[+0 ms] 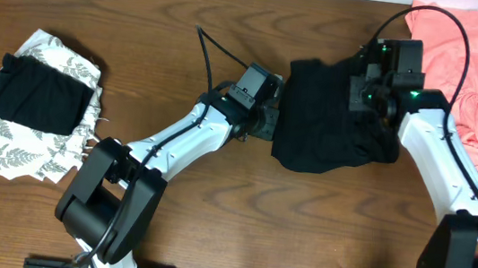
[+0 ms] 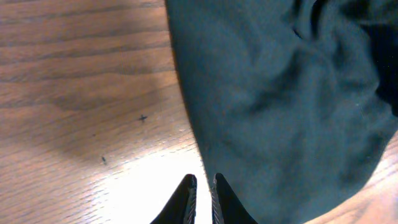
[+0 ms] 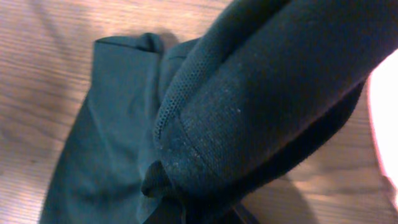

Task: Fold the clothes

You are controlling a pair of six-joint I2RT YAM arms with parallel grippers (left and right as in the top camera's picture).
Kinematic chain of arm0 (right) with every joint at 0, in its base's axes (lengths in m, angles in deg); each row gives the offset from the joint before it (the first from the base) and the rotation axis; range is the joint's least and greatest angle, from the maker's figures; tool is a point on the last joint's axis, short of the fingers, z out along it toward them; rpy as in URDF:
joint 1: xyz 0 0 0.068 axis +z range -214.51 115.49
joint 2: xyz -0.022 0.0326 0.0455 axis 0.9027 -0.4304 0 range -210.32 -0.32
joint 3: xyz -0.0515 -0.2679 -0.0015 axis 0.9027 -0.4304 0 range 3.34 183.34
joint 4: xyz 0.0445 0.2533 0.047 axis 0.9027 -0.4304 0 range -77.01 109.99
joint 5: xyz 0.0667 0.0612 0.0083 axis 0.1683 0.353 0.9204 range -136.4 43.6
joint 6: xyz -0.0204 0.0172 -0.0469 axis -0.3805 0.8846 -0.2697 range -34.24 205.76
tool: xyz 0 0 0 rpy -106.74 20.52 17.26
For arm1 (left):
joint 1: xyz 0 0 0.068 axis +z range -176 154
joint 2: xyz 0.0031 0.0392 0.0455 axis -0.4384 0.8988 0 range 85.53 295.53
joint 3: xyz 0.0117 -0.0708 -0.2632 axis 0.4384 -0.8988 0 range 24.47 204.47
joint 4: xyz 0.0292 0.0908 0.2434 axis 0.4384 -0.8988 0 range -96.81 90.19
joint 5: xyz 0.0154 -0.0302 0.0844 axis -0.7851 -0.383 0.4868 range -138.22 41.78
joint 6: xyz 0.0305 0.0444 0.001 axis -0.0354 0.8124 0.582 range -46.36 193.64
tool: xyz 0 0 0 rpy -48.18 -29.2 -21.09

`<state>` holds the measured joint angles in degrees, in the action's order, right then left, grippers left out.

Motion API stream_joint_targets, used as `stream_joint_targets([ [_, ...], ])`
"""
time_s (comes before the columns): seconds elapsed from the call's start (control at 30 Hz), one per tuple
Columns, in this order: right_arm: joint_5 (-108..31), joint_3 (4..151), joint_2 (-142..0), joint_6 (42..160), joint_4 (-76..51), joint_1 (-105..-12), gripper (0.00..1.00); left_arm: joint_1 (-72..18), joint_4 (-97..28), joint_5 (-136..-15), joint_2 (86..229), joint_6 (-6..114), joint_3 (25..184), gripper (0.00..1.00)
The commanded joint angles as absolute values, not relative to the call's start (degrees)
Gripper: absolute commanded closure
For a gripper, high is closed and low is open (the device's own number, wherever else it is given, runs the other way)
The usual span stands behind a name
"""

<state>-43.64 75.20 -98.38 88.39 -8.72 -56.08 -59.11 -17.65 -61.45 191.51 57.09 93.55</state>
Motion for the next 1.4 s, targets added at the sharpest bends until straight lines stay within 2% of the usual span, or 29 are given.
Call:
stream_joint_targets([
  [0.0,-41.82,76.05,-101.04,91.76,-7.89,-52.92,0.99,-58.8,-19.77,-55.66,189.1,56.82,93.07,0.89],
  [0.1,-42.0,76.05,-103.08,92.63,-5.68,-50.03,0.99,-58.8,-22.97,-50.07,185.74,57.52,93.07,0.89],
  [0.3,-45.1,76.05,-106.44,93.9,-0.61,-45.29,0.99,-58.82,-26.66,-46.83,179.42,58.96,93.07,0.89],
  [0.63,-45.06,76.05,-113.2,92.39,-0.41,-38.58,0.98,-58.82,-32.39,-37.76,171.33,57.04,93.07,0.9],
  [0.73,-45.1,76.05,-113.55,88.2,-0.59,-37.05,0.79,-58.8,-33.02,-35.36,169.08,57.02,93.07,0.9],
  [0.77,-45.12,76.05,-113.55,86.76,-0.8,-36.57,0.7,-58.8,-32.93,-34.87,168.38,57.0,93.07,0.89],
  [0.93,-48.16,76.1,-112.61,85.75,-2.07,-35.84,0.48,-58.8,-32.82,-34.83,167.79,57.0,93.05,0.89],
  [1.27,-46.15,76.1,-97.52,91.5,-6.14,-45.4,0.42,-58.8,-32.98,-34.83,167.84,57.02,93.05,0.89],
  [1.37,-43.55,76.1,-92.63,91.52,-8.61,-50.34,0.48,-58.82,-32.95,-34.85,167.88,57.02,93.05,0.89],
])
